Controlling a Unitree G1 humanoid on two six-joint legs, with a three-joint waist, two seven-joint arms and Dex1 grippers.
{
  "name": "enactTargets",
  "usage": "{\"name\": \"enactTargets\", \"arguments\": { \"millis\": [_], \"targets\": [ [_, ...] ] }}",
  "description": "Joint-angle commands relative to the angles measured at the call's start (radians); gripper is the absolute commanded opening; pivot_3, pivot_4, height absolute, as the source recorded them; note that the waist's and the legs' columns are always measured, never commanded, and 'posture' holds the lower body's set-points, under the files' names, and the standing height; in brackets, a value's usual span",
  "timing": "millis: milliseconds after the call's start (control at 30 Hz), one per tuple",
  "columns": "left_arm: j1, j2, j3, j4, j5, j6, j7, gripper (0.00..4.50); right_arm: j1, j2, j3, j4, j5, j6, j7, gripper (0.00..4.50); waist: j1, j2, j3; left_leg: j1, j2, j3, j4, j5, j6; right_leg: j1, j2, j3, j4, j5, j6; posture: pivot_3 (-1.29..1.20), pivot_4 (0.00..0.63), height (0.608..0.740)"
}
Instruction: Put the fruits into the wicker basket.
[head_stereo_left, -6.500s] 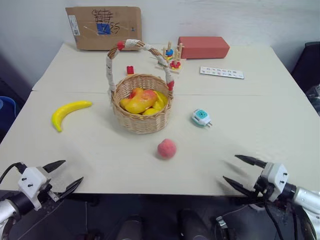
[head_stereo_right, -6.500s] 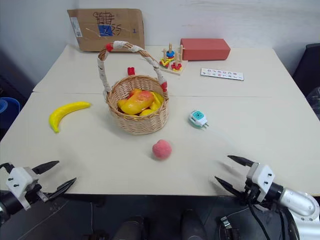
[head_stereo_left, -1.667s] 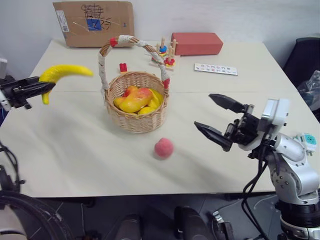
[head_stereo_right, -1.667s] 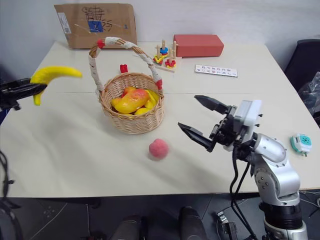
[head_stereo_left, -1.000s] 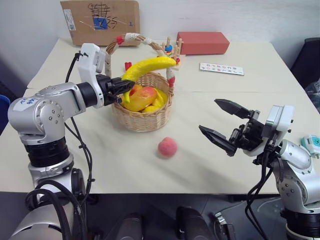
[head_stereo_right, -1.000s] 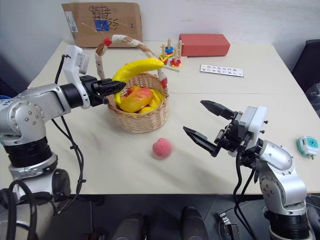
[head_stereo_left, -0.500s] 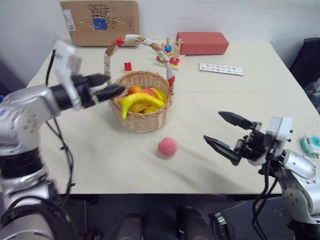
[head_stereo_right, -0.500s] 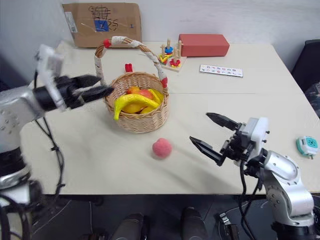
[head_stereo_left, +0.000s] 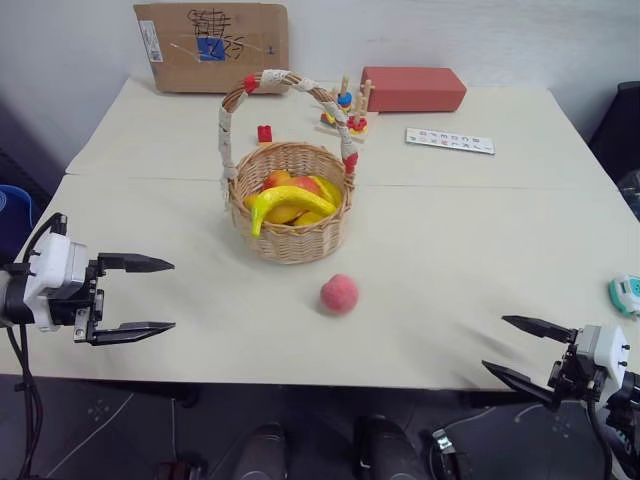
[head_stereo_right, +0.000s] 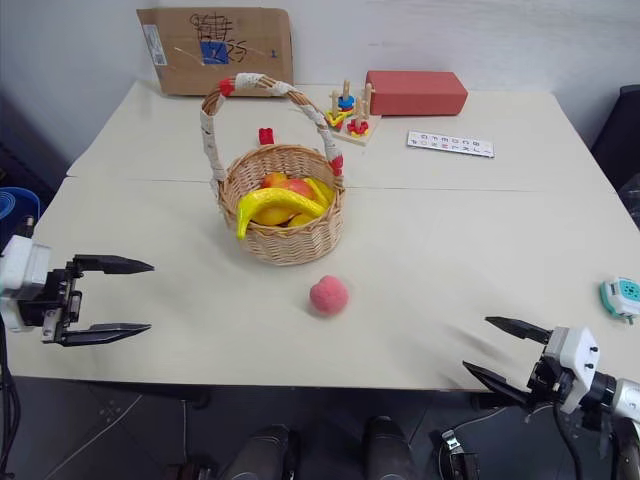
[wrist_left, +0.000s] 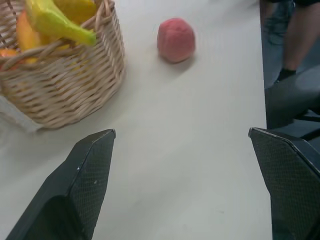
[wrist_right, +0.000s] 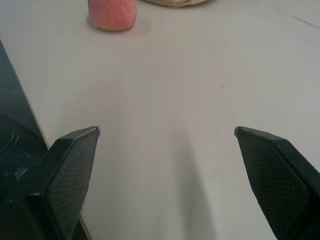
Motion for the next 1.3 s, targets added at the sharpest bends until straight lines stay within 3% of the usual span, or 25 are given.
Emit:
{"name": "enactTargets", "arguments": {
  "millis": [33,267,467,600,733,833,933,1000,1100,1200,1300],
  "targets": [
    [0.007,-0.003,0.02,-0.026,-0.041,0.001,0.005,4.49,-0.121,-0.009,0.129,-0.177,0.032,0.12,-0.047,4.5,-0.016,0.001,0.0,0.001,0.0,-0.001,0.0,0.0,0.0,0.0,0.0,0.0,0.001,0.0,0.0,0.0,0.15,0.74],
    [0.054,-0.03,0.003,-0.11,-0.087,0.062,0.041,4.49,-0.504,0.071,0.458,-0.35,-0.021,0.537,-0.294,4.5,-0.034,0.002,0.001,0.005,0.012,0.001,0.0,-0.001,-0.007,-0.001,0.005,0.0,0.006,-0.001,-0.004,0.0,0.15,0.74],
    [0.107,-0.057,0.016,-0.147,-0.09,0.058,0.074,4.49,-0.678,0.176,0.621,-0.239,-0.101,0.618,-0.33,4.5,-0.029,0.002,0.001,-0.003,0.012,-0.002,0.001,-0.004,-0.005,-0.005,0.005,-0.002,0.006,-0.001,-0.005,0.0,0.15,0.74],
    [0.127,-0.075,0.03,-0.142,-0.082,0.045,0.11,4.49,-0.746,0.267,0.71,-0.083,-0.18,0.573,-0.341,4.5,-0.034,0.002,0.001,-0.005,0.01,-0.001,0.002,-0.005,-0.002,-0.007,0.005,-0.002,0.004,0.001,-0.005,0.0,0.15,0.74],
    [0.149,-0.098,0.034,-0.148,-0.078,0.031,0.135,4.49,-0.789,0.357,0.73,0.069,-0.232,0.489,-0.355,4.5,-0.037,0.002,0.001,-0.005,0.008,0.001,0.002,-0.005,-0.003,-0.007,0.006,-0.003,0.004,0.001,-0.005,0.0,0.15,0.74],
    [0.175,-0.102,0.041,-0.166,-0.089,0.033,0.14,4.5,-0.8,0.397,0.715,0.105,-0.195,0.491,-0.301,3.93,-0.038,0.002,0.001,-0.005,0.009,0.001,0.002,-0.005,-0.004,-0.008,0.006,-0.003,0.005,0.001,-0.005,0.0,0.15,0.74],
    [0.186,-0.107,0.058,-0.171,-0.1,0.036,0.161,4.5,-0.808,0.399,0.71,0.092,-0.174,0.465,-0.226,2.94,-0.037,0.002,0.001,-0.005,0.011,0.001,0.002,-0.005,-0.004,-0.008,0.006,-0.003,0.005,0.001,-0.005,0.0,0.15,0.74],
    [0.193,-0.116,0.081,-0.177,-0.119,0.054,0.187,4.5,-0.812,0.392,0.678,0.04,-0.123,0.45,-0.172,2.67,-0.036,0.002,0.001,-0.005,0.012,0.001,0.002,-0.005,-0.004,-0.008,0.006,-0.003,0.005,0.001,-0.005,0.0,0.15,0.74],
    [0.207,-0.137,0.113,-0.201,-0.149,0.091,0.237,4.5,-0.852,0.375,0.621,-0.039,-0.061,0.525,-0.185,2.66,-0.036,0.002,0.001,-0.005,0.012,0.001,0.002,-0.005,-0.004,-0.008,0.006,-0.003,0.005,0.001,-0.005,0.0,0.15,0.74],
    [0.215,-0.176,0.148,-0.244,-0.2,0.144,0.323,4.5,-0.973,0.427,0.549,-0.103,0.035,0.72,-0.327,2.66,-0.042,0.003,0.002,-0.004,0.013,0.002,0.002,-0.004,-0.005,-0.008,0.005,-0.002,0.006,0.001,-0.005,0.0,0.15,0.74],
    [0.211,-0.208,0.159,-0.275,-0.22,0.169,0.388,4.5,-1.072,0.492,0.549,-0.069,0.002,0.755,-0.433,2.66,-0.041,0.003,0.002,-0.003,0.015,0.0,0.001,-0.003,-0.008,-0.009,0.006,-0.004,0.007,0.001,-0.006,0.0,0.15,0.74]
  ]
}}
